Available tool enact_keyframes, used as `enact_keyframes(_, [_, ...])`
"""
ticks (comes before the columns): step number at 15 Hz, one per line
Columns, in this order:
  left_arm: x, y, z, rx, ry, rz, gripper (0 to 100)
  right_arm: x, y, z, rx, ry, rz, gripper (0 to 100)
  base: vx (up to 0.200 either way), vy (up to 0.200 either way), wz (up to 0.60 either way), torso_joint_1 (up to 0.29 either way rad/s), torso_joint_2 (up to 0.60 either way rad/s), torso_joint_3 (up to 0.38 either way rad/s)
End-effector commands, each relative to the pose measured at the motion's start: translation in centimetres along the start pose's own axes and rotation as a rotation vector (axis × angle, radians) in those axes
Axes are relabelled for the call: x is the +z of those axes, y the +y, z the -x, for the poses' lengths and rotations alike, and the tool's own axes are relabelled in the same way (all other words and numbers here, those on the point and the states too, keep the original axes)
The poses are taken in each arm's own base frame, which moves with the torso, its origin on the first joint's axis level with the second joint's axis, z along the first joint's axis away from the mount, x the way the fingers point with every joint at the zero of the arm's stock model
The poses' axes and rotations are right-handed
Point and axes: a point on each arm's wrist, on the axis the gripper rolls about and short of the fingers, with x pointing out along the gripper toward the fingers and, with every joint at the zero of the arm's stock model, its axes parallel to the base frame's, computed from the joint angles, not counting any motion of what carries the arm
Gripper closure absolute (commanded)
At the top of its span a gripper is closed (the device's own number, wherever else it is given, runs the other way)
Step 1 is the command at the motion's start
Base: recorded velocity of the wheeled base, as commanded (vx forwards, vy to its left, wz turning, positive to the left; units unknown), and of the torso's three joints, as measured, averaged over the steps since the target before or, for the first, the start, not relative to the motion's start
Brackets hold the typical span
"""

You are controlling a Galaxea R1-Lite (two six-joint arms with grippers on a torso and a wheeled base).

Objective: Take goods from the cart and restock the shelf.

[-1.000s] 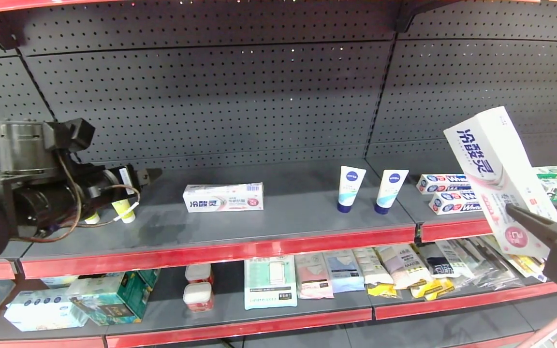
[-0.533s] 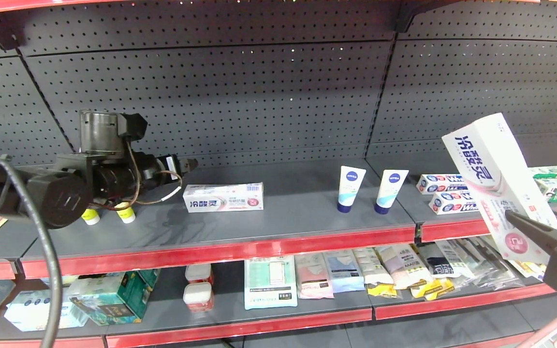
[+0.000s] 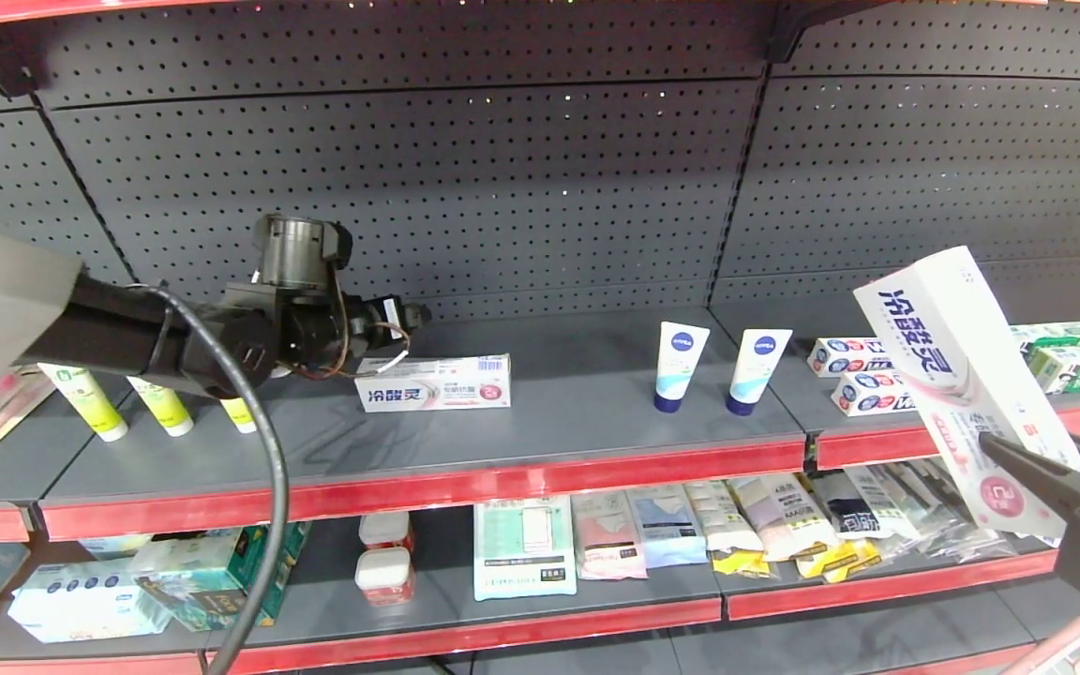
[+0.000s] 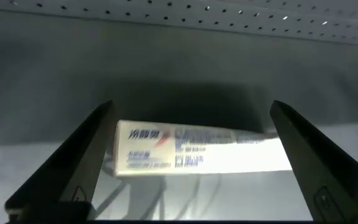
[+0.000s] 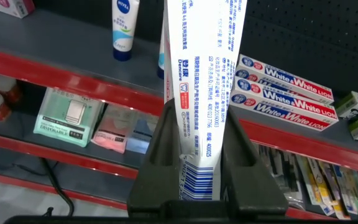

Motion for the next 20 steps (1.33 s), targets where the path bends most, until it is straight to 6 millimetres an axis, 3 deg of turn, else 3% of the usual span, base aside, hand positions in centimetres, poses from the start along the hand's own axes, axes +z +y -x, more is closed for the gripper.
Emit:
enact_keyframes(1, [-0.9, -0.6, -2.0, -0.009, 0.020, -0.010, 0, -0.1, 0.0, 0.1, 0.001, 0.003, 0.001, 100, 0.000, 0.000, 0.00, 0.000, 0.00, 0.000])
enact_keyframes(7, [-0.5, -1.9, -3.8, -0.020, 0.067, -0.027, 0, -0.2, 0.1, 0.1, 0.001, 0.004, 0.001, 100, 0.000, 0.000, 0.00, 0.000, 0.00, 0.000])
enact_keyframes(20, [-1.6, -1.8, -6.6, 0.039, 0.107, -0.099, 0, -0.4, 0.1, 0.3, 0.002, 0.007, 0.001, 100, 0.000, 0.000, 0.00, 0.000, 0.00, 0.000])
